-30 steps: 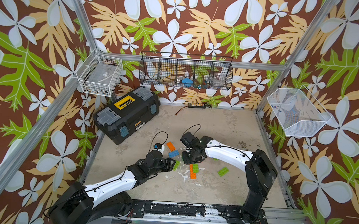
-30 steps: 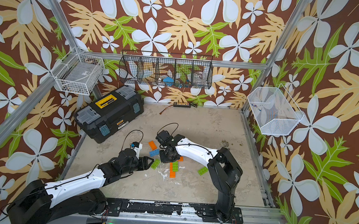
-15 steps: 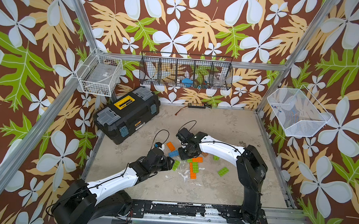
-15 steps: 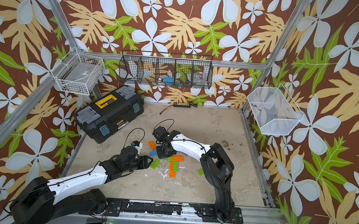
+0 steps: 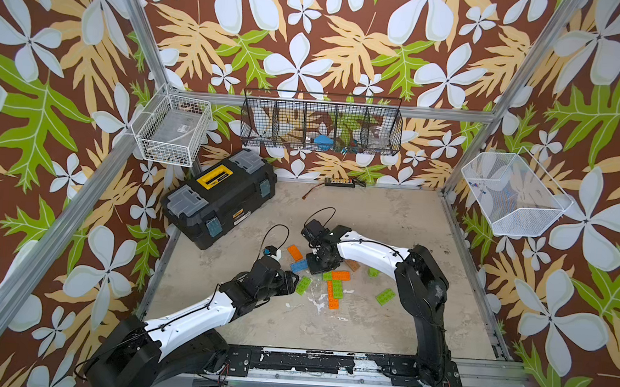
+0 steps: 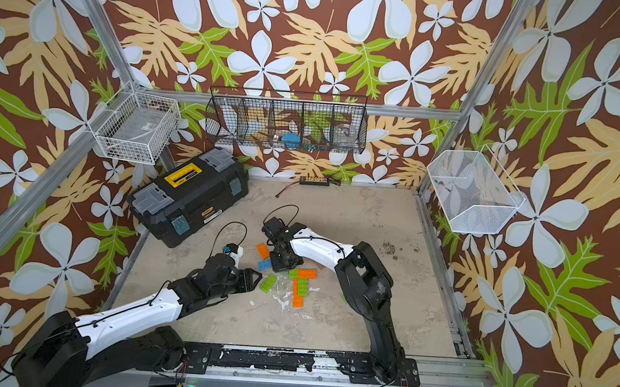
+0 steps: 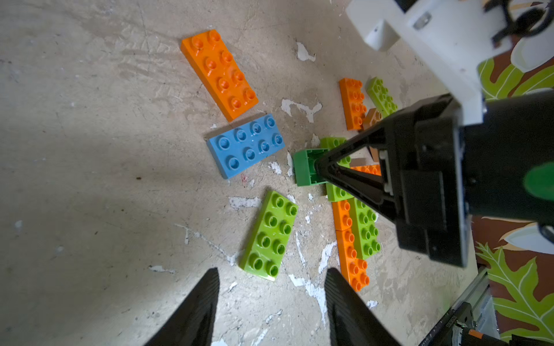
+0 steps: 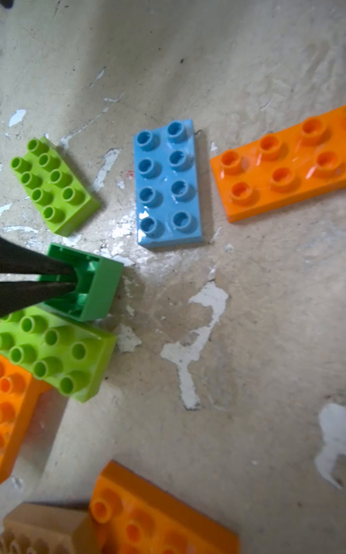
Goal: Assemble a small pinwheel with lego
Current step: Adjust the lego brick at the center of the board.
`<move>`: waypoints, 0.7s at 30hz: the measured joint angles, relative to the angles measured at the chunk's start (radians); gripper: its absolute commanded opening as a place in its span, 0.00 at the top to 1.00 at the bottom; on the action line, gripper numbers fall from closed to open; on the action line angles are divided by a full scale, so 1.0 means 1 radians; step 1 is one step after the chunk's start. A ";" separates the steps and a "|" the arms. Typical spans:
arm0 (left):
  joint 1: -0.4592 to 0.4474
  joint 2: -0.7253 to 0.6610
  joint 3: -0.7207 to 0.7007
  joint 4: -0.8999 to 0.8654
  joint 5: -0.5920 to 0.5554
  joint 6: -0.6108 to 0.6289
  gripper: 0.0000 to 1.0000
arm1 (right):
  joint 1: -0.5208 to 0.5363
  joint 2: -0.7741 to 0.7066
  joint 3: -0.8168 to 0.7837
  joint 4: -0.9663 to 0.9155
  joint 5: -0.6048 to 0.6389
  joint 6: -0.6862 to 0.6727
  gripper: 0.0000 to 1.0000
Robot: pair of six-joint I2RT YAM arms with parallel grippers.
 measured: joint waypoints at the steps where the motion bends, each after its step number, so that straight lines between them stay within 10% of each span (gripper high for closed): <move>1: 0.000 -0.002 -0.002 -0.001 0.000 0.000 0.41 | -0.002 0.010 0.015 -0.001 0.002 -0.002 0.90; 10: 0.003 -0.025 -0.014 -0.031 -0.009 -0.001 0.39 | -0.016 0.044 0.151 -0.026 0.009 -0.032 0.83; 21: 0.003 0.234 0.140 -0.051 0.025 0.087 0.40 | -0.046 -0.315 -0.176 0.033 0.018 -0.049 0.82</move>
